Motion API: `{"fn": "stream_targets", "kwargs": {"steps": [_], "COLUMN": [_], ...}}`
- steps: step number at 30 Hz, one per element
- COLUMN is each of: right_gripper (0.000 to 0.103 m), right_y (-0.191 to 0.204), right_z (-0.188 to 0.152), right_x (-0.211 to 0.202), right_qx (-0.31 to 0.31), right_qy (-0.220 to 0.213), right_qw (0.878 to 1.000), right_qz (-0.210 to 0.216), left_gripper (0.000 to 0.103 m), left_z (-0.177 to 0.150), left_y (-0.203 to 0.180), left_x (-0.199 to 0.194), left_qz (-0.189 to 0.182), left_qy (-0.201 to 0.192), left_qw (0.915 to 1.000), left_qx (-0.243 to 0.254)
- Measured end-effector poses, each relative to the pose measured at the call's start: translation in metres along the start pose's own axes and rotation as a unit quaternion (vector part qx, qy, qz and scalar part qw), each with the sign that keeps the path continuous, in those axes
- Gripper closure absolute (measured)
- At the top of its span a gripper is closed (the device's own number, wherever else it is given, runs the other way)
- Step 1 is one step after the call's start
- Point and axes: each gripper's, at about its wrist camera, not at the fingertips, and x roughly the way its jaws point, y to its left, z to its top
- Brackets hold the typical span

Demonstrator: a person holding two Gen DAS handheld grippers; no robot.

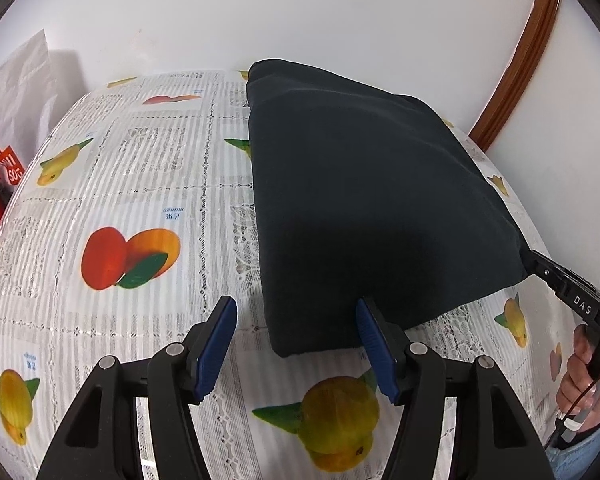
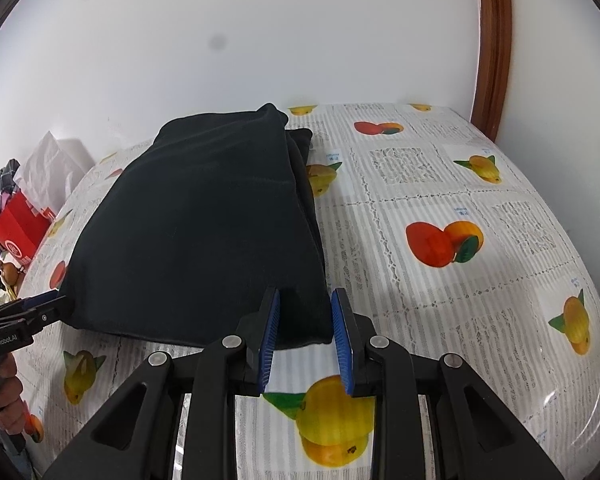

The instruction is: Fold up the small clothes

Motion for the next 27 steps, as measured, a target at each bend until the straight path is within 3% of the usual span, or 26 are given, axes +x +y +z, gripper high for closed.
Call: {"fn": "stream_targets", "kwargs": {"steps": [8,15,18,20,22,27], "right_gripper": [0.075,0.065,0.047,0.027,0.017,0.008], "right_y": [0.001,0.013,0.019,0.022,0.026,0.032], "right_z": [-0.002,-0.003,-0.005,-0.008,-0.012,-0.023], "right_x": [-0.021,-0.066,-0.094,-0.117,-0.140,-0.181], "right_qx": [0.005,-0.014,-0.016,-0.014,-0.012,-0.022], "right_qy": [0.008,-0.007,-0.023,-0.041,-0.061,-0.092], "right_qw": [1.000,0.998,0.997,0.996,0.995,0.992], "right_qz": [-0.013,-0.066,-0.072,-0.079,-0.077,-0.083], "left_gripper": [0.043,0.029,0.027,0.020,0.012,0.005], "left_z": [-0.004,-0.015,-0.021,-0.028,-0.034,-0.054], "left_y": [-0.014,-0.034,-0.043,-0.050,-0.056,-0.065], "left_x": [-0.024,-0.078,-0.105,-0.125,-0.141,-0.180], "left_qz": [0.009,0.022,0.027,0.035,0.040,0.057], "left_qy": [-0.008,-0.052,-0.073,-0.091,-0.110,-0.143], "left_qw": [0.9999,0.9982,0.9968,0.9949,0.9926,0.9876], "left_qx": [0.012,0.019,0.020,0.025,0.030,0.028]}}
